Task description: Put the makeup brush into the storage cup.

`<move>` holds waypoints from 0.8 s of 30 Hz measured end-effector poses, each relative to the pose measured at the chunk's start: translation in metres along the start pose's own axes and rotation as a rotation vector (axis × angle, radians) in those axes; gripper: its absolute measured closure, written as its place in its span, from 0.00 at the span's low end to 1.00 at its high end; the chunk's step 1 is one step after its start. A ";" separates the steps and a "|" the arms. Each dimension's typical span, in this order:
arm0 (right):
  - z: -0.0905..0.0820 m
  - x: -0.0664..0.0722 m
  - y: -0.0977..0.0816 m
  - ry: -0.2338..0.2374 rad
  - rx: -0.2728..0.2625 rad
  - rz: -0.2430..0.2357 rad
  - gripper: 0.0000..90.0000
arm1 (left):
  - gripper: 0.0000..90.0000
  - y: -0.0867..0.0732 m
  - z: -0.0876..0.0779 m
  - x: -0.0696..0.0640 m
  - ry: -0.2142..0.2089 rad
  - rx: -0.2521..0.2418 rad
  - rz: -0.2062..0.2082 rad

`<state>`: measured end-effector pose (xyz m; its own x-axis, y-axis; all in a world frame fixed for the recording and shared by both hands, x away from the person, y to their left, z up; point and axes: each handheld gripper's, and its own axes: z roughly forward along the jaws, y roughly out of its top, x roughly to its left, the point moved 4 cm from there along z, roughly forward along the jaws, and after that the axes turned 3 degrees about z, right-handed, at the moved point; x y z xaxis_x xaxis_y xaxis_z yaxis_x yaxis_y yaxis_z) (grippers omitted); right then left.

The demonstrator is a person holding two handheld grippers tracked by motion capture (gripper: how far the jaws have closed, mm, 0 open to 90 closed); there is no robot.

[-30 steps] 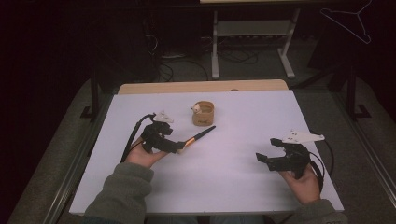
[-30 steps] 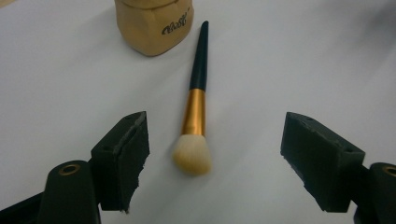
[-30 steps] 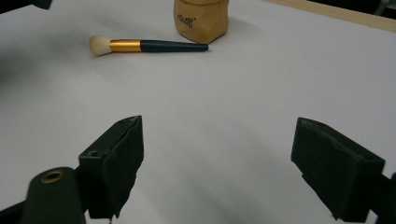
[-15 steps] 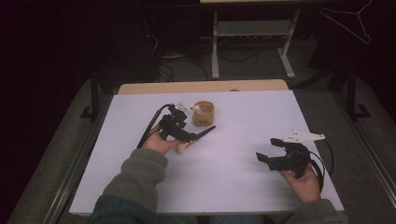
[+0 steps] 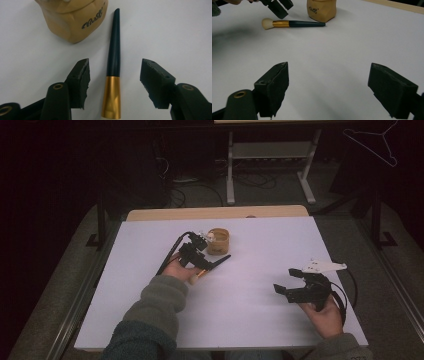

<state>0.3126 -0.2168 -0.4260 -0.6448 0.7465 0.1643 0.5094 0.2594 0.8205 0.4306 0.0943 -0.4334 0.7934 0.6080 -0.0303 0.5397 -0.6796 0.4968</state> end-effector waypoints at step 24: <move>0.001 0.001 -0.001 0.010 0.009 0.003 0.18 | 0.63 0.000 0.028 0.001 -0.008 0.074 -0.031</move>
<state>0.3120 -0.2156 -0.4276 -0.6492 0.7409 0.1721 0.5164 0.2632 0.8149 0.4394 0.0838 -0.4582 0.7783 0.6257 -0.0521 0.5829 -0.6891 0.4305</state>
